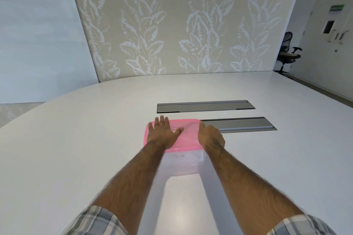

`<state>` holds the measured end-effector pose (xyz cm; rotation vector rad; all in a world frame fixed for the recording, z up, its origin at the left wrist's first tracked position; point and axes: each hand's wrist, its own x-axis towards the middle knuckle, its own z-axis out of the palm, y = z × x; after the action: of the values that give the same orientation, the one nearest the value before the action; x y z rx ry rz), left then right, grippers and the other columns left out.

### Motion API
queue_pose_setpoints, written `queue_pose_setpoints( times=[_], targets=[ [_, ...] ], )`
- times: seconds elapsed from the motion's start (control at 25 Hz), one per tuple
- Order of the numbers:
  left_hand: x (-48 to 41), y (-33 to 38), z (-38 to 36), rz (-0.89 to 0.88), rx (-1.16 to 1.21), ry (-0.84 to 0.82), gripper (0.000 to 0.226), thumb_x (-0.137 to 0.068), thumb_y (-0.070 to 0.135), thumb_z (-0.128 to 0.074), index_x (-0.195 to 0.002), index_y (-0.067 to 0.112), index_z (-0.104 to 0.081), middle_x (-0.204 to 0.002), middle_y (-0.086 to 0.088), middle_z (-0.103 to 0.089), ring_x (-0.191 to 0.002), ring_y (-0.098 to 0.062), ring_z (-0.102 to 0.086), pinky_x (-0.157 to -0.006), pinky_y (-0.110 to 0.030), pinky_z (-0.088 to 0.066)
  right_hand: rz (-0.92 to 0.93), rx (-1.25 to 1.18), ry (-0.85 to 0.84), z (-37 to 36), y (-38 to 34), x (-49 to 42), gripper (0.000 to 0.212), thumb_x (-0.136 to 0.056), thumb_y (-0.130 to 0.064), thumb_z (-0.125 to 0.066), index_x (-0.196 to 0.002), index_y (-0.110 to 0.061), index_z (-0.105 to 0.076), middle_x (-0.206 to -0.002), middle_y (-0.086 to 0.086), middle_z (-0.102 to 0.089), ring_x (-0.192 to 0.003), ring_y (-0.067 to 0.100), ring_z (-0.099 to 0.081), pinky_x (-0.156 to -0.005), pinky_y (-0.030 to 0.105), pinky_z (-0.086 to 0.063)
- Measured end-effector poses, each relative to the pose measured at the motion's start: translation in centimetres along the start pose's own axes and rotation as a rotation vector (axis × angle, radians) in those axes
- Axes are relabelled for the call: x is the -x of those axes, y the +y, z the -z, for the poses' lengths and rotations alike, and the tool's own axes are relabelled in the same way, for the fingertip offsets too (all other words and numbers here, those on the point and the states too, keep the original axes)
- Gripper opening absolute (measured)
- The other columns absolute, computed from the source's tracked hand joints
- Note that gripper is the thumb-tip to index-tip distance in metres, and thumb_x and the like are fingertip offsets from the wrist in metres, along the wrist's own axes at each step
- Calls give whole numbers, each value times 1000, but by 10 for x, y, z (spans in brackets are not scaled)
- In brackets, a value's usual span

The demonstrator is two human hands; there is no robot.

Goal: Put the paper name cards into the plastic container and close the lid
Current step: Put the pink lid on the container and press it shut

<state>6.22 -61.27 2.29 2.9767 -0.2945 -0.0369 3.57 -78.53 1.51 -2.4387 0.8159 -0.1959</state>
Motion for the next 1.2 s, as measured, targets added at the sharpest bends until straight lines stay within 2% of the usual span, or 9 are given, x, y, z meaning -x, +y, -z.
queue_pose_setpoints(
  times=[0.2, 0.28, 0.36, 0.44, 0.56, 0.68, 0.8, 0.96, 1.2],
  targets=[
    [10, -8, 6, -18, 2, 12, 89, -96, 70, -16, -159, 7, -11, -168, -10, -5, -155, -28, -4, -123, -50, -6, -13, -9, 40, 2, 2, 6, 59, -101, -51, -29, -115, -7, -66, -117, 13, -70, -106, 32, -66, -85, 40, -51],
    [18, -17, 5, 1, 8, 23, 90, -96, 71, -17, -159, 7, -12, -168, -10, -7, -154, -28, -6, -123, -50, -8, 13, 31, 72, 3, -2, 10, 48, -101, -43, -35, -114, -8, -65, -115, 12, -69, -103, 31, -66, -82, 38, -51],
    [21, -24, 5, 23, 11, 24, 88, -97, 69, -17, -159, 7, -12, -167, -10, -6, -154, -28, -5, -123, -50, -8, 114, 154, 156, 4, -9, 14, 32, -98, -27, -42, -115, -10, -63, -115, 11, -65, -103, 29, -64, -81, 38, -52],
    [22, -26, 6, 30, 27, 14, 81, -100, 62, -17, -159, 7, -10, -168, -10, -3, -154, -28, -3, -123, -50, -7, 306, 293, 209, 3, -15, 17, 28, -95, -20, -44, -114, -10, -60, -115, 11, -62, -104, 27, -61, -83, 38, -50],
    [22, -25, 6, 33, 55, 13, 69, -104, 50, -16, -160, 9, -9, -168, -8, 0, -155, -28, -1, -123, -50, -5, 532, 335, 90, -4, -25, 21, 48, -101, -42, -33, -125, -8, -58, -127, 15, -59, -117, 31, -54, -100, 44, -42],
    [23, -25, 4, 30, 49, 10, 67, -105, 48, -12, -160, 11, -6, -168, -7, 2, -155, -26, 2, -124, -49, -3, 547, 317, -94, -11, -31, 28, 74, -98, -61, -19, -149, -10, -37, -157, 17, -31, -146, 35, -25, -119, 51, -18],
    [26, -26, 0, 36, 51, 28, 68, -104, 50, -10, -160, 13, -6, -168, -5, 2, -155, -25, 2, -124, -48, -2, 542, 300, -113, -16, -30, 31, 82, -95, -69, -12, -155, -14, -23, -164, 12, -15, -152, 32, -10, -121, 52, -7],
    [28, -25, -4, 47, 39, 58, 74, -101, 58, -6, -161, 14, -5, -168, -3, 2, -155, -23, 1, -124, -47, -2, 530, 309, -71, -20, -28, 31, 84, -93, -70, -10, -156, -15, -20, -165, 11, -14, -152, 31, -9, -121, 52, -8],
    [29, -27, -4, 30, 21, 12, 72, -102, 55, -7, -160, 14, 1, -168, -3, 8, -155, -23, 6, -124, -48, 1, 538, 323, -70, -20, -27, 35, 81, -95, -67, -9, -156, -14, -19, -165, 12, -13, -152, 32, -9, -122, 52, -7]
  ],
)
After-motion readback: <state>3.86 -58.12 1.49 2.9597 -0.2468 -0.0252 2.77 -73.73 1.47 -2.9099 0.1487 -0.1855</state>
